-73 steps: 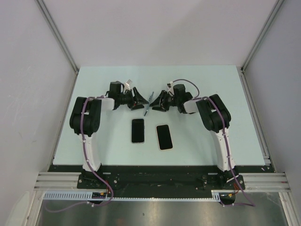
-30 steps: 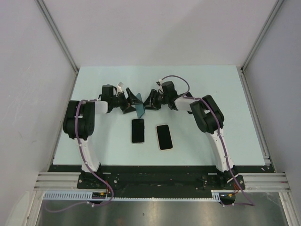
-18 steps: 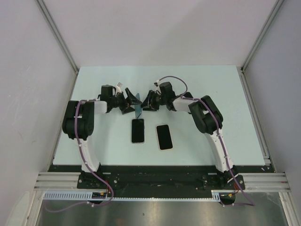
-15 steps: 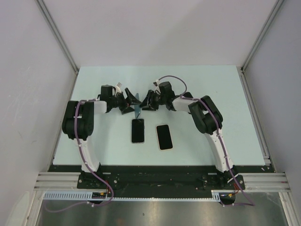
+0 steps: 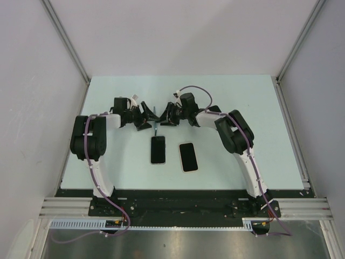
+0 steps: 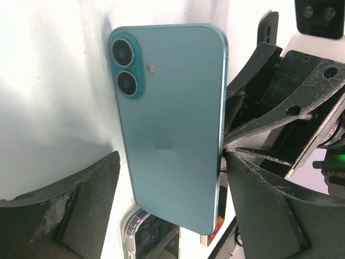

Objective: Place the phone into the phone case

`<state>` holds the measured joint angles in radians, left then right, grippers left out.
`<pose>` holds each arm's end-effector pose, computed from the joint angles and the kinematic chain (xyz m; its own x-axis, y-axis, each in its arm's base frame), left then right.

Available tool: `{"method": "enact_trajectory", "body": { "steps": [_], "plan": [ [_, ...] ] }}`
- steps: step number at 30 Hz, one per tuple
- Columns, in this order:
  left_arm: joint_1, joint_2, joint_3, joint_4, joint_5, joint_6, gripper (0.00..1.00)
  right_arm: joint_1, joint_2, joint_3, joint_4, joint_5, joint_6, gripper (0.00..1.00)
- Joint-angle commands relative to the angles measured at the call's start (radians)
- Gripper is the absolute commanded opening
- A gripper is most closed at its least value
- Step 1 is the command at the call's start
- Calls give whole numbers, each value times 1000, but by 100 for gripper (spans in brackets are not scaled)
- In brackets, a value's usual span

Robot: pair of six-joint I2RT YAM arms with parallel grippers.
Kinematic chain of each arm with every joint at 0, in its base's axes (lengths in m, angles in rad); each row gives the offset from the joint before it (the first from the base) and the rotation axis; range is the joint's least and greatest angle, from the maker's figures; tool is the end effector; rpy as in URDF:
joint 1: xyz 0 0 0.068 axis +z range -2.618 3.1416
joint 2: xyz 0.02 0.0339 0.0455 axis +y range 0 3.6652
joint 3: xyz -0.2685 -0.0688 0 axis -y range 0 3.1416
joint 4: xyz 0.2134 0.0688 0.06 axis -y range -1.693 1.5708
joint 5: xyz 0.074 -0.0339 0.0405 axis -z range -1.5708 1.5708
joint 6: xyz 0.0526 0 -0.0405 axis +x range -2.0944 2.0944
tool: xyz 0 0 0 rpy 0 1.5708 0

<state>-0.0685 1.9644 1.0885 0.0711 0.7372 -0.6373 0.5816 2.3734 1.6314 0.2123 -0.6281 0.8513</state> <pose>0.3807 -0.0616 0.1546 -0.8847 -0.3809 -0.2689 -0.0134 0.5973 -0.8019 0.4104 0.3068 0.1412 -0.9313 0.1161 -0.3454 -0.2546 0.4708 0.8447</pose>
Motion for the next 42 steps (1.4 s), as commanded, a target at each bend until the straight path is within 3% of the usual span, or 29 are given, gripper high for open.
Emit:
{"method": "enact_trajectory", "body": {
  "steps": [1, 18, 25, 27, 31, 36, 39, 42],
  "plan": [
    [29, -56, 27, -33, -7, 36, 82, 9, 17, 41, 36, -27, 20, 44],
    [42, -48, 103, -203, -35, 123, 63, 18, 55, 53, 70, -41, 60, 42],
    [44, -29, 133, -246, -39, 148, 42, 20, 47, 53, 42, -22, 37, 41],
    [47, -29, 134, -255, -42, 148, 30, 17, 38, 56, 6, -12, 0, 41],
    [47, -33, 136, -255, -38, 149, 15, 0, -29, 76, -96, 36, -92, 43],
    [47, -35, 145, -251, -9, 139, 5, -43, -132, 93, -273, 113, -227, 47],
    [47, -44, 145, -251, 14, 136, 0, -65, -192, 126, -437, 208, -369, 57],
    [45, -82, 146, -248, 30, 131, 0, -71, -247, 154, -611, 388, -553, 65]
  ]
}}
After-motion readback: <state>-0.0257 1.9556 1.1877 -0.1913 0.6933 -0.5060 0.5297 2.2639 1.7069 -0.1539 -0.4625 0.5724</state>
